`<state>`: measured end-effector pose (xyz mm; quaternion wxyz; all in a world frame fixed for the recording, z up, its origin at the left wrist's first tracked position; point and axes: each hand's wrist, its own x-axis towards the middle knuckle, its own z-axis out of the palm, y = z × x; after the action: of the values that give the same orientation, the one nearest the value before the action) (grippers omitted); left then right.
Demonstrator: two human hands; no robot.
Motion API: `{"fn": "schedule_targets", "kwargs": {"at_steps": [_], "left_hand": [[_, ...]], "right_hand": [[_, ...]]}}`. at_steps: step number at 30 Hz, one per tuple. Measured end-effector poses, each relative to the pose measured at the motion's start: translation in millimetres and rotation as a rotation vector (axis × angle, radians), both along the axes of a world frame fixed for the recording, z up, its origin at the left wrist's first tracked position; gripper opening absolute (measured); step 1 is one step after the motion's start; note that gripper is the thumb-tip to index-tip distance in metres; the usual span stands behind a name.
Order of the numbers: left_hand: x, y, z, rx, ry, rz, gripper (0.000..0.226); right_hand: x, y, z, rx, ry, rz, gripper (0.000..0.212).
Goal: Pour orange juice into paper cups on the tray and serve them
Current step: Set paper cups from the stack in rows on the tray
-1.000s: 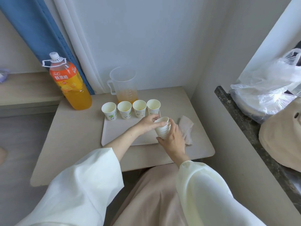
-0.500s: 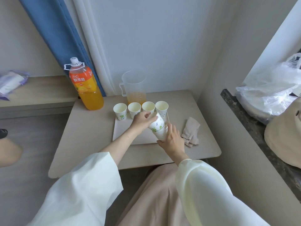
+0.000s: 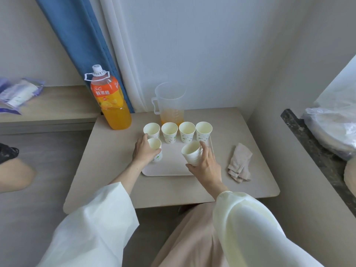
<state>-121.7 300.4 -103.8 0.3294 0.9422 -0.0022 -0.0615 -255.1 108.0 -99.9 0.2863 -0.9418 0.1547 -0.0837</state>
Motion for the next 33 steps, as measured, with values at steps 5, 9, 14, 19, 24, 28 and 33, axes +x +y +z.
{"fn": "schedule_targets", "kwargs": {"at_steps": [5,9,14,19,24,28,33], "left_hand": [[10.9,-8.7,-11.7,0.041,-0.010,-0.001,0.083],[15.4,-7.9,-18.8,0.026,-0.011,0.032,0.082],[21.1,-3.9,-21.5,-0.011,-0.014,0.050,0.082],[18.3,-1.1,-23.9,-0.029,-0.018,0.048,0.075],[17.1,-2.7,-24.0,-0.047,-0.008,0.051,0.071],[18.2,-3.4,-25.1,-0.042,-0.005,0.048,0.070],[19.1,-3.6,-25.8,-0.043,0.012,0.056,0.071]], "right_hand": [[12.3,5.6,-3.1,-0.021,0.001,0.029,0.092],[16.9,8.0,-6.1,-0.035,0.021,0.029,0.092],[17.3,9.7,-7.9,-0.038,0.034,0.037,0.093],[16.3,10.8,-8.8,-0.036,0.044,0.043,0.094],[15.2,10.1,-9.2,-0.019,0.042,0.036,0.094],[14.0,8.5,-10.7,-0.007,0.034,0.040,0.093],[14.4,7.9,-11.5,0.009,0.017,0.040,0.096]]}}
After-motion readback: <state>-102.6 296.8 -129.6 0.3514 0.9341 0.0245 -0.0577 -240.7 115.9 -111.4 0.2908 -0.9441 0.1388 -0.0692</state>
